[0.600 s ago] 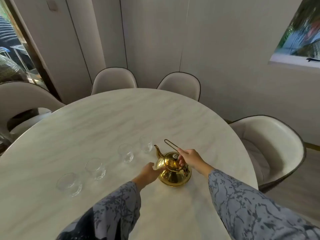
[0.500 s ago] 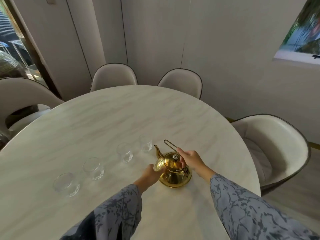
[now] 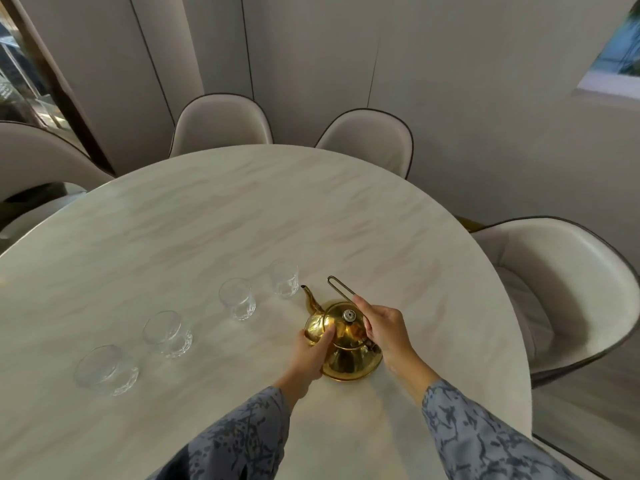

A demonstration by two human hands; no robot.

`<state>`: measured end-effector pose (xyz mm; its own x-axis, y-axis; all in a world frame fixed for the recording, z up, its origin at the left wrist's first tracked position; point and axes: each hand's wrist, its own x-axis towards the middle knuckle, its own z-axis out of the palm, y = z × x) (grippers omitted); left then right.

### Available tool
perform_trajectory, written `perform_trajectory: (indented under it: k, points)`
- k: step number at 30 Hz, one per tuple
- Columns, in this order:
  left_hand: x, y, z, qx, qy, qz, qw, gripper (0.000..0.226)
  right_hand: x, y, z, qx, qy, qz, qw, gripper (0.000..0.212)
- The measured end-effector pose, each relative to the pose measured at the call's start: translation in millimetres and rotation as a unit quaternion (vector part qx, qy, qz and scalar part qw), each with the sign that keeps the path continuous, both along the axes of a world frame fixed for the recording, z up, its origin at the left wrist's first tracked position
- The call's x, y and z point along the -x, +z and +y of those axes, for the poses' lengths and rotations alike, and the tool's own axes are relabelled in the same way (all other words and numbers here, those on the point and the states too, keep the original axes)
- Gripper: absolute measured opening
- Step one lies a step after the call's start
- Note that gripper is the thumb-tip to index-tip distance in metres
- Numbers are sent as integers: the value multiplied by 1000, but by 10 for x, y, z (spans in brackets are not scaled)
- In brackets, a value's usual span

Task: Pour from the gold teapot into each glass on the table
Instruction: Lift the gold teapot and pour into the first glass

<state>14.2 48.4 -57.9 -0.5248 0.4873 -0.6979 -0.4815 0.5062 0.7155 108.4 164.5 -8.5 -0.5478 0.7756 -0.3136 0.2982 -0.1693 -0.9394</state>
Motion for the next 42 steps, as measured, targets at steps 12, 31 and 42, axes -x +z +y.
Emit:
perform_trajectory:
  k: [12, 31, 42]
  points:
    - [157, 324, 136, -10, 24, 18, 999, 78, 331, 434, 84, -84, 65, 20, 994, 49]
    - [630, 602, 125, -22, -14, -121, 992, 81, 1275, 769, 149, -215, 114, -137, 960, 45]
    - [636, 800, 144, -57, -18, -151, 987, 69, 1477, 959, 187, -249, 119, -202, 940, 40]
